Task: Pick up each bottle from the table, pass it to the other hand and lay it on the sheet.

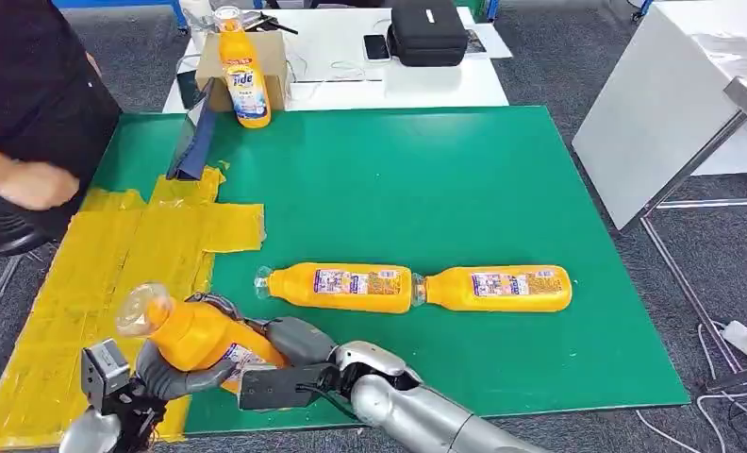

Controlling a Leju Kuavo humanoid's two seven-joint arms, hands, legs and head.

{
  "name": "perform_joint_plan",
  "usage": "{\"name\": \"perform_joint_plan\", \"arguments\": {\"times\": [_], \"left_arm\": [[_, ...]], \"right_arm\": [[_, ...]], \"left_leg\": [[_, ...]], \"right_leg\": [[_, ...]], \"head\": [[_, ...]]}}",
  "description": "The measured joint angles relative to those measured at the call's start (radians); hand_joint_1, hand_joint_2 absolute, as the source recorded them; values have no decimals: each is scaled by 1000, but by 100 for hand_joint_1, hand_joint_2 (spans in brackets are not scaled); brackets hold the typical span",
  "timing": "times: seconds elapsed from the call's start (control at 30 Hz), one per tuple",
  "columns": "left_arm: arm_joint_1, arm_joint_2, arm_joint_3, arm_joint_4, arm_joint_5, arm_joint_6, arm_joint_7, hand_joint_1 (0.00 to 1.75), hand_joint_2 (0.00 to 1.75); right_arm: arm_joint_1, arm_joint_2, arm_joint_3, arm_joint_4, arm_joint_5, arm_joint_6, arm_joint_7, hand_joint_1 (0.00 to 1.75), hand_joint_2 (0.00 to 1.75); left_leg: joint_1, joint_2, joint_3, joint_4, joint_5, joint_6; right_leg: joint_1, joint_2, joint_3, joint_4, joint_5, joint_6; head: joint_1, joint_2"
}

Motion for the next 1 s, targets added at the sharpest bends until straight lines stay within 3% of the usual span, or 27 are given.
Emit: {"name": "perform_joint_plan", "arguments": {"times": [0.07,0.1,0.13,0.3,0.6,0.8,1.0], "left_arm": [[-5,-3,-2,-6,-11,6,-1,175,175],[-7,-5,-3,-9,-16,9,-2,175,175],[-11,-6,-4,-11,-21,12,-5,175,175],[-18,-17,-11,-39,-130,119,-47,175,175],[60,-29,144,-166,-792,733,-9,175,175],[65,-38,180,-136,-1133,860,142,175,175],[4,-41,91,-3,-1370,842,346,175,175]], "right_arm": [[1,-4,-24,-7,8,2,-1,175,175],[3,-5,-34,-11,11,2,-1,119,175],[4,-6,-45,-14,13,2,-2,0,175],[23,-17,-106,-43,87,-56,0,0,175],[61,-89,-307,-222,191,-98,57,0,175],[89,-137,-383,-283,184,-88,61,0,175],[160,-215,-447,-337,185,-74,37,0,175]], "left_leg": [[0,0,0,0,0,0],[0,0,0,0,0,0],[0,0,0,0,0,0],[0,0,0,0,0,0],[0,1,0,0,0,0],[0,0,0,0,0,0],[-2,-1,0,0,0,0]], "right_leg": [[0,0,0,0,0,0],[0,0,0,0,0,0],[0,0,0,0,0,0],[0,0,0,0,0,0],[0,0,0,0,0,0],[0,0,0,0,0,0],[-2,-1,1,0,1,1]], "head": [[0,0],[0,0],[0,0],[0,0],[0,0],[0,0],[0,0]]}}
